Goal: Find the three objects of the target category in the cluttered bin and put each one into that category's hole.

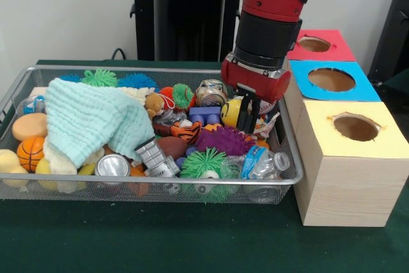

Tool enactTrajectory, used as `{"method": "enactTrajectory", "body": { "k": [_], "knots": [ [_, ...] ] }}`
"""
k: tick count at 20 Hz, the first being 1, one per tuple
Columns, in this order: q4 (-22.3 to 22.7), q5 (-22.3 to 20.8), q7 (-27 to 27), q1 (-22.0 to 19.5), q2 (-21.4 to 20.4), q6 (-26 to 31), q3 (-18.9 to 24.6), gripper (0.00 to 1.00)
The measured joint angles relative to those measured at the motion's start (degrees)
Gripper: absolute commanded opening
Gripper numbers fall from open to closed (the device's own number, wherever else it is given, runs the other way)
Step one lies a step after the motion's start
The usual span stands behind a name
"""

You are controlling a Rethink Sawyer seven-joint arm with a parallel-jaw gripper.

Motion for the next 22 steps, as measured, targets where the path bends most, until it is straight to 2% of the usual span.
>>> {"method": "enactTrajectory", "body": {
  "k": [10, 22],
  "knots": [
    [1.9, -0.09, 0.0, -1.8, -0.87, 0.0, 0.33, 0.0],
    [6.1, -4.19, 0.0, -1.92, -1.18, -0.01, 0.6, 0.0]
  ]
}}
